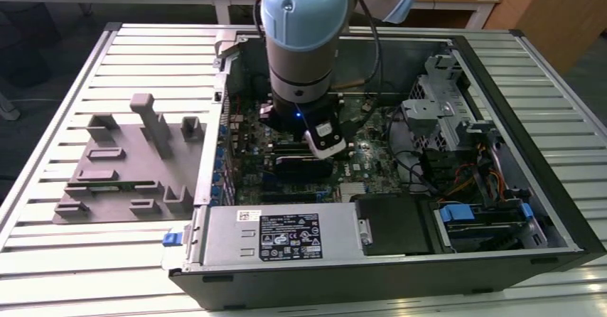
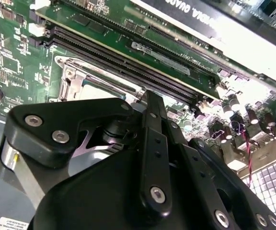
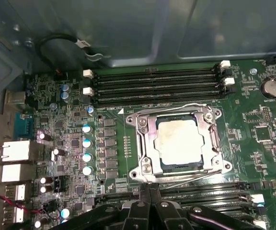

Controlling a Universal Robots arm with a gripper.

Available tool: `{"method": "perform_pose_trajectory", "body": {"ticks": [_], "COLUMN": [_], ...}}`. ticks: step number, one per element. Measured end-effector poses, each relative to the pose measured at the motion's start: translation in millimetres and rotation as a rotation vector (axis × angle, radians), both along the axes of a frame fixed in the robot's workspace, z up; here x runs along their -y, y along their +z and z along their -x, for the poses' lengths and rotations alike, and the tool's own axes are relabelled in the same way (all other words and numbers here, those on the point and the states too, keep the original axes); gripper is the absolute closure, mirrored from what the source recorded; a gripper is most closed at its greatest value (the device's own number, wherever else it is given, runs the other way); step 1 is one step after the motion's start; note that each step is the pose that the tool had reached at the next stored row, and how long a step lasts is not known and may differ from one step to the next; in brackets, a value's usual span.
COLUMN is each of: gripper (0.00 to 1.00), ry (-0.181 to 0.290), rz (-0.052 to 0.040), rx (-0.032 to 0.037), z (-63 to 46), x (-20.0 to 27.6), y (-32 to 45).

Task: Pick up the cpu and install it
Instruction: 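Install the second cpu locking lever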

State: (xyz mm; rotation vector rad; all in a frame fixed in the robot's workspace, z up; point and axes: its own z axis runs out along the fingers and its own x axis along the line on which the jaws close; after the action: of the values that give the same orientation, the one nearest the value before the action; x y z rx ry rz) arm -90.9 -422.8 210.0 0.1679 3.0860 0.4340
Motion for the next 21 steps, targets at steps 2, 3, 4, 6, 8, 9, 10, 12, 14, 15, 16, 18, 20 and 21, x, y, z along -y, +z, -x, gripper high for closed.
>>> {"method": "perform_pose_trajectory", "body": {"ticks": [2,3,4,6,8,9,10,12,14,15,16,18,20,21], "gripper": [0.89,0.89,0.89,0.89,0.89,0.89,0.89,0.89,0.89,0.89,0.89,0.89,0.89,0.89], "ry": [0.000,0.000,0.000,0.000,0.000,0.000,0.000,0.000,0.000,0.000,0.000,0.000,0.000,0.000], "rz": [-0.0124,-0.0169,-0.0195,-0.0230,-0.0261,-0.0275,-0.0284,-0.0287,-0.0289,-0.0289,-0.0289,-0.0288,-0.0288,-0.0288], "rx": [0.0001,0.0001,0.0001,0.0001,0.0002,0.0002,0.0001,0.0001,0.0001,0.0001,0.0001,0.0001,0.0001,0.0001], "z": [0.4,0.7,1.0,1.7,2.9,3.5,4.0,4.7,4.8,4.9,5.0,5.2,5.6,6.0], "x": [0.7,1.1,1.5,2.1,2.3,2.4,2.4,2.4,2.4,2.4,2.4,2.4,2.3,1.9], "y": [-1.6,-2.4,-3.3,-5.1,-6.9,-7.6,-8.3,-9.4,-10.8,-11.4,-12.1,-13.2,-14.0,-14.1]}}
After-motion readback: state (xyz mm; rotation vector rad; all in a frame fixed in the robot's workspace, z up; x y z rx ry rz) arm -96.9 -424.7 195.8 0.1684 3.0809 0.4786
